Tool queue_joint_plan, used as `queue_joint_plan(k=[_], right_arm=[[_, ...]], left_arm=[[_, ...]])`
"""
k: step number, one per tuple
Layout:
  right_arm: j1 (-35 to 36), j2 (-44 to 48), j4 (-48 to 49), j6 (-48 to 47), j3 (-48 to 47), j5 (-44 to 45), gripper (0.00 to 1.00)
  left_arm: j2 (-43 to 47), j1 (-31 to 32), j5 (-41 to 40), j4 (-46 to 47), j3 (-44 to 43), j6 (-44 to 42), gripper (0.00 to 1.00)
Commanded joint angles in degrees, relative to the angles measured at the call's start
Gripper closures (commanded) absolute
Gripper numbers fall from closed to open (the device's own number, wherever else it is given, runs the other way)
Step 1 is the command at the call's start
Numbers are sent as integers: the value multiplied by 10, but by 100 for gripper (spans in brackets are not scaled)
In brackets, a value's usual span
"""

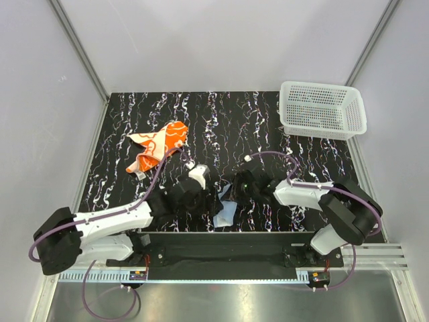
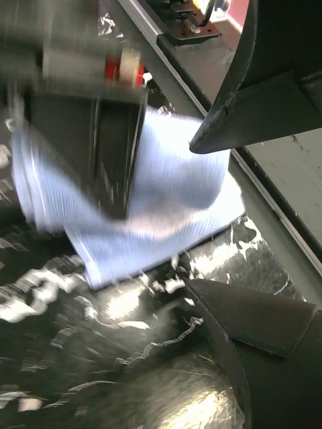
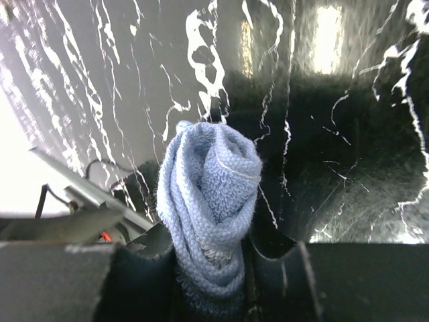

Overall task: Roll the towels
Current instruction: Roll the towel

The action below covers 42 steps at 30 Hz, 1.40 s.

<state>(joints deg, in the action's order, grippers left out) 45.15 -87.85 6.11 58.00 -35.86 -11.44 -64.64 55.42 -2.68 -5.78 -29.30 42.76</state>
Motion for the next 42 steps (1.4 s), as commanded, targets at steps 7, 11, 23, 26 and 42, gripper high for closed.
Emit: queue_joint_plan(k=[7, 11, 23, 26, 42], right_arm=[[15, -9, -207, -34, -106, 67, 100], [16, -6, -205, -30, -107, 63, 100], [17, 9, -168, -13, -86, 34, 100], [16, 10, -154, -7, -80, 26, 100], [11, 46, -299, -27, -137, 141, 8]], left_arm=[[-49, 130, -145, -27, -101, -110, 17], [-124, 149, -142, -6, -110, -102, 16], [-167, 155, -131, 56, -122, -102, 32], [-166, 156, -123, 74, -123, -107, 41], [-108, 154, -203, -95, -191, -192, 100]])
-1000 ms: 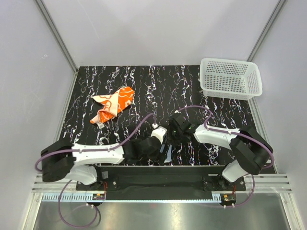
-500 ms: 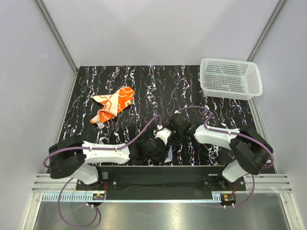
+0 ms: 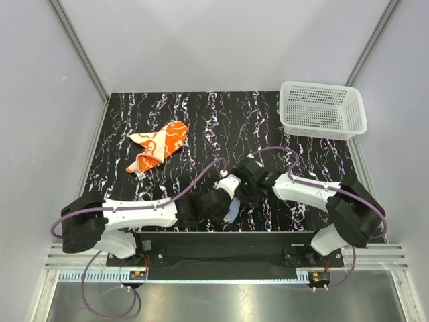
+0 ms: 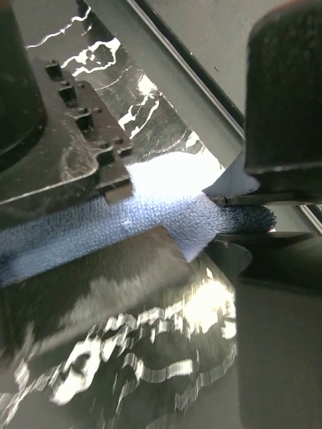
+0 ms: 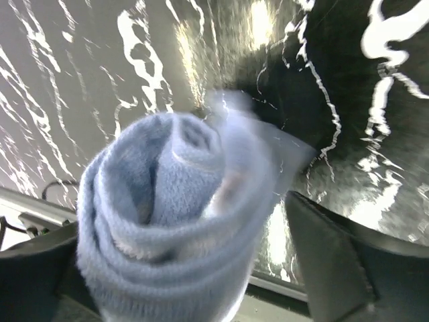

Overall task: Roll the towels
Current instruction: Roll the towel

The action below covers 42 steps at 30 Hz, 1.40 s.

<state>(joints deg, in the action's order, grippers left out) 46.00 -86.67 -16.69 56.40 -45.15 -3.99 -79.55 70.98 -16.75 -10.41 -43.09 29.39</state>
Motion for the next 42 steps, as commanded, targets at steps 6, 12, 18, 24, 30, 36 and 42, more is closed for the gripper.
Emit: queue_joint_plan(k=[6, 12, 18, 24, 30, 36, 42], right_arm=[[-28, 109, -120, -1, -43, 109, 2], [-37, 178, -157, 32, -12, 160, 0], [-110, 272, -208, 27, -7, 183, 0], [-146, 281, -212, -7, -36, 156, 0], [-146, 279, -161, 12, 11, 102, 0], [-145, 308, -143, 25, 75, 74, 0], [-146, 331, -149, 34, 103, 88, 0]], left_arm=[[29, -1, -189, -193, -145, -166, 100], [-36, -1, -351, -328, -213, -190, 100], [-75, -1, -418, -374, -197, -173, 100], [-108, -62, -469, -469, -234, -53, 100], [-202, -81, -546, -593, -288, 84, 100], [-319, 6, -503, -715, -355, 283, 100], [-362, 89, -387, -591, -389, 231, 100]])
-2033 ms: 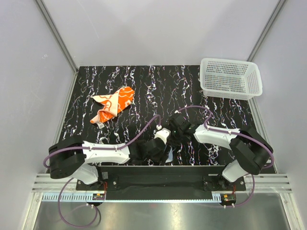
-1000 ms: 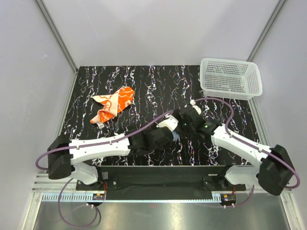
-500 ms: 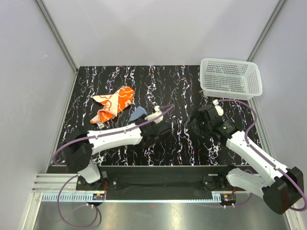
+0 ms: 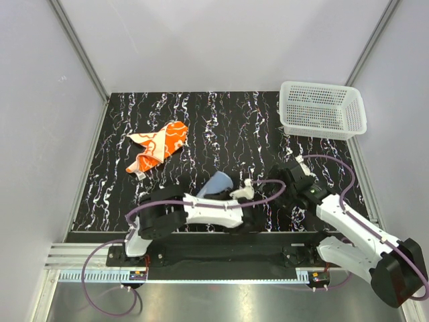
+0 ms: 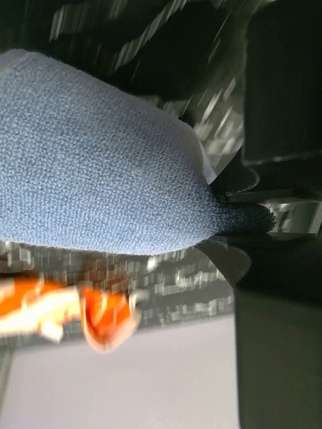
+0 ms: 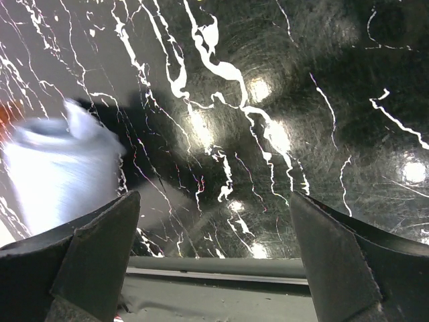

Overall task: Roll the towels
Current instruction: Roll the towel

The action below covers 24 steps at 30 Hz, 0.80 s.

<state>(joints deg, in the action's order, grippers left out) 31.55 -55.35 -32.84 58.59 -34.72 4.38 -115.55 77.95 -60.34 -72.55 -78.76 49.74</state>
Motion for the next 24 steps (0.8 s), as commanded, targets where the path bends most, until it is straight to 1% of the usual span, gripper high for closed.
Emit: queue_joint_plan(k=[1, 4, 5, 6, 8, 9, 10, 12, 17, 19, 20, 23, 24], right_arm=[[-2, 21, 0, 16, -1, 14, 0], [-1, 23, -10, 32, 3, 8, 0], [-2, 24, 0, 39, 20, -2, 0], [-2, 28, 34, 58, 33, -16, 0], [-2, 30, 73, 79, 73, -59, 1], [-1, 31, 117, 97, 84, -72, 2], [-2, 30, 140, 105, 97, -99, 2], [-2, 25, 200, 124, 124, -118, 3], [-1, 20, 218, 119, 116, -135, 4], [-2, 22, 220, 115, 112, -137, 4], [-1, 21, 222, 114, 107, -138, 5], [-1, 14, 240, 114, 111, -154, 7], [0, 12, 261, 117, 115, -165, 9]], left_arm=[[-3, 23, 69, 41, -32, 26, 100], [19, 28, 108, 103, -12, 10, 100], [29, 28, 122, 149, 13, -4, 100], [52, 27, 134, 172, 26, -9, 100], [71, 27, 158, 218, 59, -12, 100], [85, 27, 168, 235, 69, -16, 100], [91, 27, 184, 248, 79, -17, 100], [110, 27, 207, 298, 112, -25, 100], [144, 21, 265, 371, 163, -27, 100], [167, 10, 296, 394, 192, -29, 100], [186, 4, 311, 422, 204, -32, 100], [227, -31, 378, 495, 261, -42, 100], [237, -49, 398, 514, 278, -43, 100]])
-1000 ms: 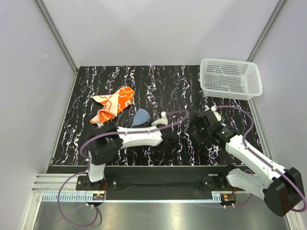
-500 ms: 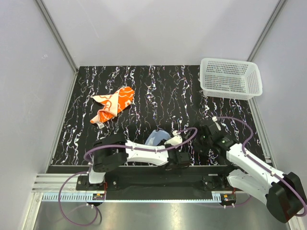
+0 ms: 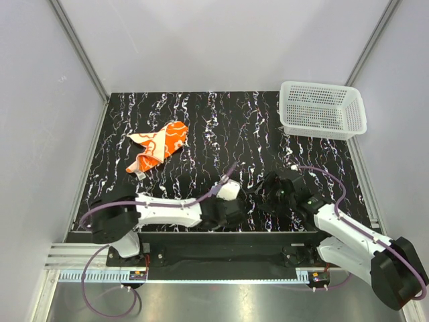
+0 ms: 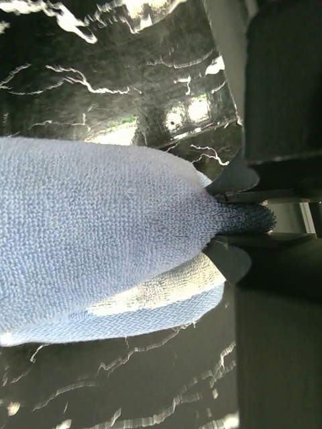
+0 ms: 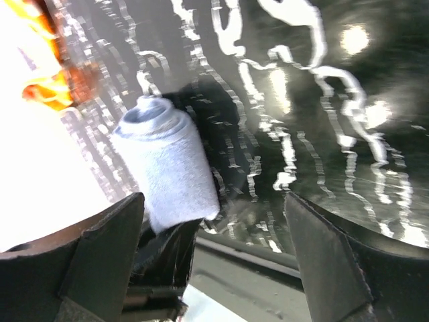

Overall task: Roll the towels
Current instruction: Roll the towel, then place the rolled towel into the container

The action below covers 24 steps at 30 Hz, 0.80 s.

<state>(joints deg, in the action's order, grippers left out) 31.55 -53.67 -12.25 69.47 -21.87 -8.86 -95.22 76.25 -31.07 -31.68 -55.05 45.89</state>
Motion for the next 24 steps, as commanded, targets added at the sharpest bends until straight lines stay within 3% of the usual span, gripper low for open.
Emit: queue_joint_plan(k=[1, 10, 16, 24], right_arm=[[0, -5, 68, 11, -1, -37, 9], [29, -6, 256, -10, 62, -43, 24], [68, -130, 356, -87, 38, -55, 23], [101, -246, 460, -118, 17, -59, 17]], left_arm=[[43, -42, 137, 142, 69, -4, 100], [117, -134, 262, 245, 166, -1, 100], [122, -156, 298, 276, 200, -1, 100], [138, -175, 332, 315, 236, 15, 100]])
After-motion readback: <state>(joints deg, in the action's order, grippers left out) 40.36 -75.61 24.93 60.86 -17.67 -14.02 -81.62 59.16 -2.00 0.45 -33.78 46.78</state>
